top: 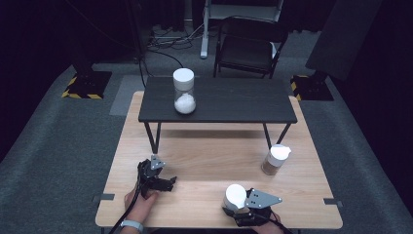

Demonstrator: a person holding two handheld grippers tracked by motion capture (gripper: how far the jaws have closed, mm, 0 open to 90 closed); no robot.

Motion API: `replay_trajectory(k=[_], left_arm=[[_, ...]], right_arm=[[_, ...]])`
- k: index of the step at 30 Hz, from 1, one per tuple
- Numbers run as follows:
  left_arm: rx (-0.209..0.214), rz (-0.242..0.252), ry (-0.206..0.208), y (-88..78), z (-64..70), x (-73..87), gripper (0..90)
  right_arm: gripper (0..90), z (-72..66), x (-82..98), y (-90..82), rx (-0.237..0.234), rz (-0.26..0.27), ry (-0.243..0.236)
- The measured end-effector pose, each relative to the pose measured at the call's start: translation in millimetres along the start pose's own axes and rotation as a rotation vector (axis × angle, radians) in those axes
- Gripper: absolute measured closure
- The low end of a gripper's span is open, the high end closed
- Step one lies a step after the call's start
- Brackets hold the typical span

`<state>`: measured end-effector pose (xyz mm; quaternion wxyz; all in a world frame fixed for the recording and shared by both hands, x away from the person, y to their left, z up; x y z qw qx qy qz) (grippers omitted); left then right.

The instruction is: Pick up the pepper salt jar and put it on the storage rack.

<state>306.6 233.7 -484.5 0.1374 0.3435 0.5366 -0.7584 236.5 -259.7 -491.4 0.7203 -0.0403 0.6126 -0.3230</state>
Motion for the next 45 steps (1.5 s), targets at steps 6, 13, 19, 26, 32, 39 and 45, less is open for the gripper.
replay_trajectory(k=[6,13,19,26,32,39,45], left_arm=[[0.000,0.000,0.000,0.0,0.0,0.0,0.2],[-0.001,-0.001,0.000,-0.1,0.0,-0.1,0.2],[0.000,0.000,0.000,0.0,0.0,-0.1,0.2],[0.000,0.000,0.001,0.0,-0.1,0.0,0.2],[0.000,0.000,0.000,0.0,0.0,-0.1,0.1],[-0.003,0.000,-0.003,0.1,0.5,0.0,0.2],[-0.003,0.000,-0.003,0.1,0.5,-0.1,0.2]], right_arm=[[29.9,0.9,0.5,0.2,-0.005,-0.001,-0.002],[30.0,1.6,0.0,0.0,-0.007,-0.002,0.002],[30.1,6.6,-1.7,-1.8,-0.019,-0.012,0.026],[30.1,10.6,-6.9,-5.1,-0.026,-0.015,0.020],[30.2,17.6,-11.9,-6.6,-0.032,-0.010,0.014],[30.2,24.6,-18.5,-9.0,-0.027,-0.027,0.014],[30.2,32.9,-25.6,-12.1,-0.025,-0.015,0.019]])
Point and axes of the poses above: each handheld gripper's, and its own axes: y roughly forward along the jaws, x roughly out of its underside, z roughly to its right, the point moved 4 cm from there along y, roughly forward along the jaws, and after that the axes turned 15 degrees about -y, right-handed, at the moved point
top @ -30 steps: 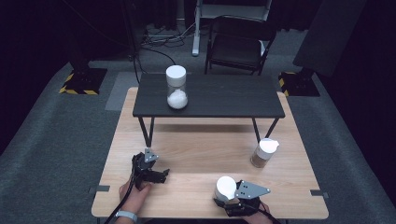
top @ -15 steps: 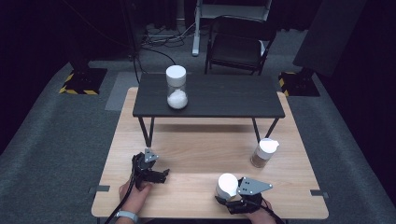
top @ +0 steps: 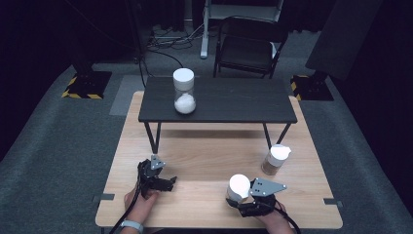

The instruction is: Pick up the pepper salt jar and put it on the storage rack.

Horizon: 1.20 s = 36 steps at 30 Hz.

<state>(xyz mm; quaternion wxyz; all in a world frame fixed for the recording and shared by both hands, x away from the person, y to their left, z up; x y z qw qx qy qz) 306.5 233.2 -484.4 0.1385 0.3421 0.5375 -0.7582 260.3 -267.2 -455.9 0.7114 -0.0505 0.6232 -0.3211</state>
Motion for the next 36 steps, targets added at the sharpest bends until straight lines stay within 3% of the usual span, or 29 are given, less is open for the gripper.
replay_trajectory(k=[3,18,36], left_arm=[[0.000,0.000,0.000,0.0,0.0,0.0,0.1],[0.000,0.000,0.000,0.0,0.0,-0.1,0.1],[0.002,-0.001,0.003,0.0,-0.1,0.0,0.1]], right_arm=[[30.2,5.4,-4.1,-2.1,-0.006,0.011,0.017],[30.1,26.5,-32.6,-11.4,0.001,0.009,-0.003],[30.1,56.4,-67.9,-26.4,0.008,0.025,-0.061]])
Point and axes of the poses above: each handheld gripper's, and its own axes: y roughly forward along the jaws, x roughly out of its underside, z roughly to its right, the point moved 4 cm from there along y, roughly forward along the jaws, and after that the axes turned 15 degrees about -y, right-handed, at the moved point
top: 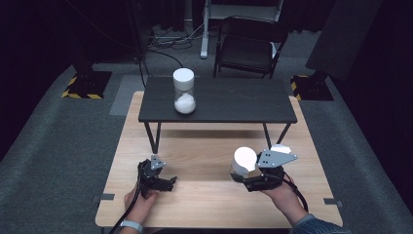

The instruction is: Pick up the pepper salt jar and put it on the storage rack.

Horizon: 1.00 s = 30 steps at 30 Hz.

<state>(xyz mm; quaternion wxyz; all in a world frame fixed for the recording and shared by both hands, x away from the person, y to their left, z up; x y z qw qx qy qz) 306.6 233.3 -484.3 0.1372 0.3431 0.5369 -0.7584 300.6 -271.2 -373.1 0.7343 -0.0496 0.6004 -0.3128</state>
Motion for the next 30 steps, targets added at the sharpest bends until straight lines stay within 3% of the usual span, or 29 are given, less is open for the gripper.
replay_trajectory(k=[30], left_arm=[[0.001,0.000,0.001,0.0,-0.1,0.0,0.2]], right_arm=[[30.1,37.1,-42.1,-13.1,0.059,0.027,0.018]])
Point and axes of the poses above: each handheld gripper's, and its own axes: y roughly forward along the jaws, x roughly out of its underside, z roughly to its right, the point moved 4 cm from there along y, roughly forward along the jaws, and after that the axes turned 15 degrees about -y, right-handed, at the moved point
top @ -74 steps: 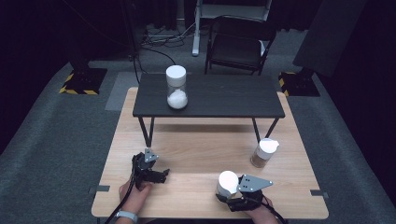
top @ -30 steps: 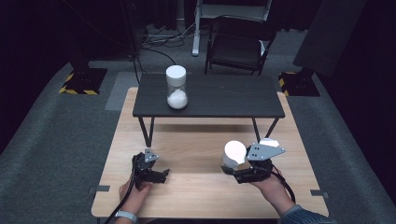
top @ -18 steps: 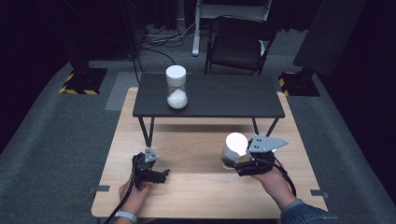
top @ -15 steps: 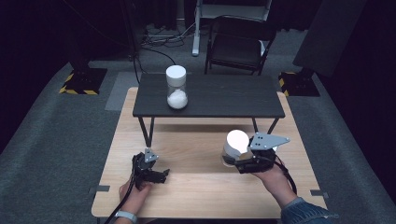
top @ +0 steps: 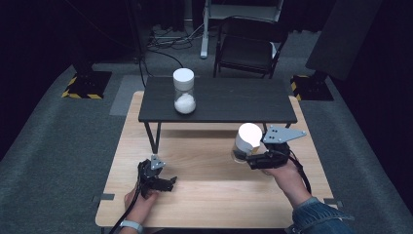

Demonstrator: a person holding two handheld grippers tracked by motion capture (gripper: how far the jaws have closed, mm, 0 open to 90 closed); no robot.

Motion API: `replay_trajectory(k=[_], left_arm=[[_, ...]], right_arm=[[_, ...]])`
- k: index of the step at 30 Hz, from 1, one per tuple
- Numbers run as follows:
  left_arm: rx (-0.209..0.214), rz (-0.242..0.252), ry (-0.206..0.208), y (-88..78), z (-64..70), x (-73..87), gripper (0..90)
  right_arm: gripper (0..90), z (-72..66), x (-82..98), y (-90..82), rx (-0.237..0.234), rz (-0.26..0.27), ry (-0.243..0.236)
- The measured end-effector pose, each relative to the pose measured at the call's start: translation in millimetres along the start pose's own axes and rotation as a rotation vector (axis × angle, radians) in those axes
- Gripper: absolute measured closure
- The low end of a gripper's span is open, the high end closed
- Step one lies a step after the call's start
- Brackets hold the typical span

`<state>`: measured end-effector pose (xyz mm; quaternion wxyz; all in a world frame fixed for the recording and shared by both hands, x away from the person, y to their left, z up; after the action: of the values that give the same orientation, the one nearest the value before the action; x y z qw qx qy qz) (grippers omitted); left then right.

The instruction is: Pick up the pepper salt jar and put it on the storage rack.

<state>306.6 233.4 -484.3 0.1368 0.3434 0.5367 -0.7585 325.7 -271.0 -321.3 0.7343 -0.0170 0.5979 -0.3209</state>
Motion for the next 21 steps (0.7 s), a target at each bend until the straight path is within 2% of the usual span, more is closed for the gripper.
replay_trajectory(k=[21], left_arm=[[-0.002,-0.001,-0.003,0.0,0.6,-0.1,0.2]], right_arm=[[30.1,27.8,-40.0,7.4,0.027,0.005,-0.016]])
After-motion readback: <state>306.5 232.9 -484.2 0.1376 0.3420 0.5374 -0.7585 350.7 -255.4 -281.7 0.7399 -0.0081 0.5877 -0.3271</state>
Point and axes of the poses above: each handheld gripper's, and its own axes: y roughly forward along the jaws, x roughly out of its underside, z roughly to its right, the point moved 4 cm from there along y, roughly forward along the jaws, and after that the axes turned 15 degrees about -y, right-handed, at the moved point
